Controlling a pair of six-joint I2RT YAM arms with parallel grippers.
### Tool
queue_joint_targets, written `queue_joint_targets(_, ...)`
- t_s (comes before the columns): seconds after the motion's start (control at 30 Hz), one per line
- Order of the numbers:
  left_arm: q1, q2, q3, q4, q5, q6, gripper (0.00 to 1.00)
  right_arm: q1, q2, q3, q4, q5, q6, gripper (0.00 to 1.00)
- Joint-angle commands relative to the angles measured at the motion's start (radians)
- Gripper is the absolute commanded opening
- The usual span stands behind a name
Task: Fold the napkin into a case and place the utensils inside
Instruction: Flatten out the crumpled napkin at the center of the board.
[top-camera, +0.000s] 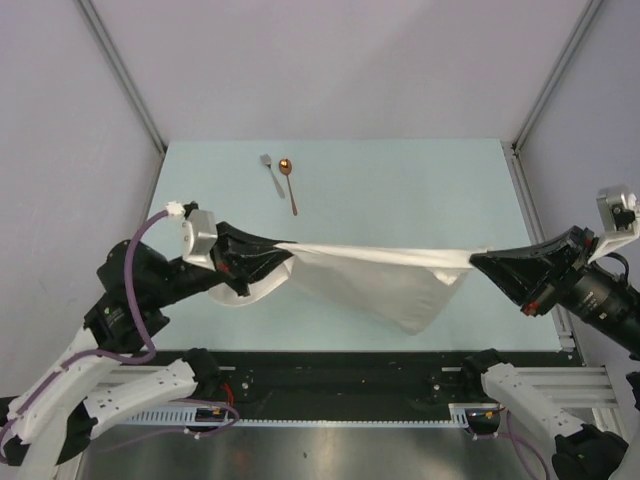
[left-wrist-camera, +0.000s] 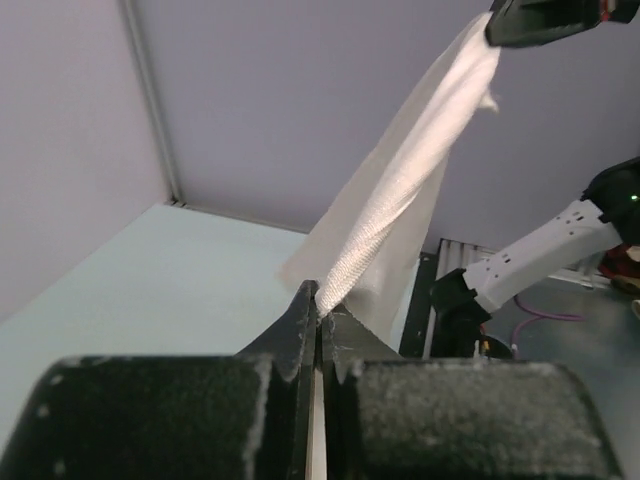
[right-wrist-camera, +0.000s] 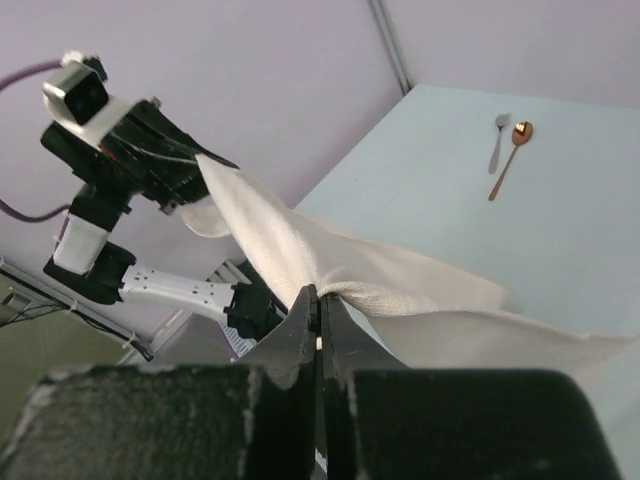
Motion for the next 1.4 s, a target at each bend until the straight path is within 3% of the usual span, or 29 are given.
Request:
queue_joint_targets(0.0, 0.025, 0.134, 0.072, -0.152, -0.017, -0.02, 0.0, -0.002, -0.016, -0.056, -0.08, 0.224, -0.023, 0.0)
queue_joint_targets(0.17, 0.165, 0.45, 0.273, -0.224, 0.022, -0.029, 0.0, 0.007, 0.106, -0.275, 0.009, 0.582, -0.026, 0.0)
queue_joint_targets(0.27, 0.24, 0.695, 0.385, -0.202, 0.05, -0.012, 0.0, -0.051, 0.226, -0.37, 0.135, 0.661, -0.056, 0.0)
queue_joint_targets(0.33, 0.257, 0.885, 0.488, -0.179, 0.012, 0.047, 0.0, -0.183, 0.286, -0.438, 0.286, 0.622, -0.053, 0.0)
queue_joint_targets(0.4, 0.278, 1.003, 0.578, -0.139, 0.015, 0.077, 0.0, -0.368, 0.401, -0.518, 0.463, 0.365, -0.029, 0.0)
queue_joint_targets(0.47, 0.295, 1.212, 0.765, -0.134, -0.017, 0.092, 0.0, -0.437, 0.504, -0.541, 0.566, 0.245, 0.0, 0.0)
queue_joint_targets(0.5, 0.309, 1.292, 0.841, -0.139, -0.019, 0.094, 0.02, -0.456, 0.616, -0.532, 0.64, 0.258, -0.007, 0.0)
queue_joint_targets(0.53, 0.312, 1.415, 0.983, -0.139, -0.031, 0.094, 0.15, -0.464, 0.691, -0.523, 0.665, 0.319, -0.012, 0.0)
queue_joint_targets(0.57, 0.317, 1.486, 1.065, -0.146, -0.083, 0.089, 0.35, -0.475, 0.764, -0.494, 0.67, 0.324, -0.016, 0.13)
queue_joint_targets(0.63, 0.32, 1.586, 1.284, -0.2, -0.112, 0.074, 0.5, -0.499, 0.966, -0.34, 0.557, 0.269, -0.02, 0.33)
queue_joint_targets(0.67, 0.318, 1.639, 1.329, -0.221, -0.137, 0.06, 0.7, -0.493, 1.005, -0.308, 0.498, 0.308, -0.026, 0.54)
queue_joint_targets(0.7, 0.32, 1.639, 1.348, -0.232, -0.134, 0.039, 0.77, -0.488, 1.036, -0.261, 0.467, 0.348, -0.039, 0.59)
queue_joint_targets(0.73, 0.317, 1.622, 1.307, -0.226, -0.143, 0.023, 0.8, -0.482, 1.049, -0.256, 0.445, 0.396, -0.041, 0.66)
queue_joint_targets(0.77, 0.317, 1.558, 1.254, -0.211, -0.161, 0.003, 0.89, -0.472, 1.044, -0.259, 0.428, 0.474, -0.047, 0.74)
queue_joint_targets(0.8, 0.315, 1.506, 1.18, -0.188, -0.171, -0.024, 0.9, -0.469, 1.035, -0.269, 0.422, 0.512, -0.052, 0.76)
queue_joint_targets(0.83, 0.315, 1.46, 1.002, -0.109, -0.174, -0.038, 0.9, -0.462, 1.018, -0.279, 0.404, 0.549, -0.05, 0.79)
queue_joint_targets(0.93, 0.308, 1.296, 0.669, 0.04, -0.195, -0.084, 0.81, -0.424, 0.98, -0.35, 0.382, 0.605, -0.032, 0.84)
queue_joint_targets(1.03, 0.282, 1.239, 0.485, 0.081, -0.264, -0.092, 0.69, -0.387, 0.923, -0.468, 0.414, 0.544, 0.009, 0.85)
queue_joint_targets(1.17, 0.24, 1.266, 0.399, 0.115, -0.352, -0.136, 0.72, -0.375, 0.866, -0.614, 0.593, 0.47, 0.059, 0.85)
queue_joint_targets(1.37, 0.173, 1.334, 0.379, 0.142, -0.563, -0.132, 0.75, -0.419, 0.96, -0.628, 0.687, 0.402, 0.123, 0.82)
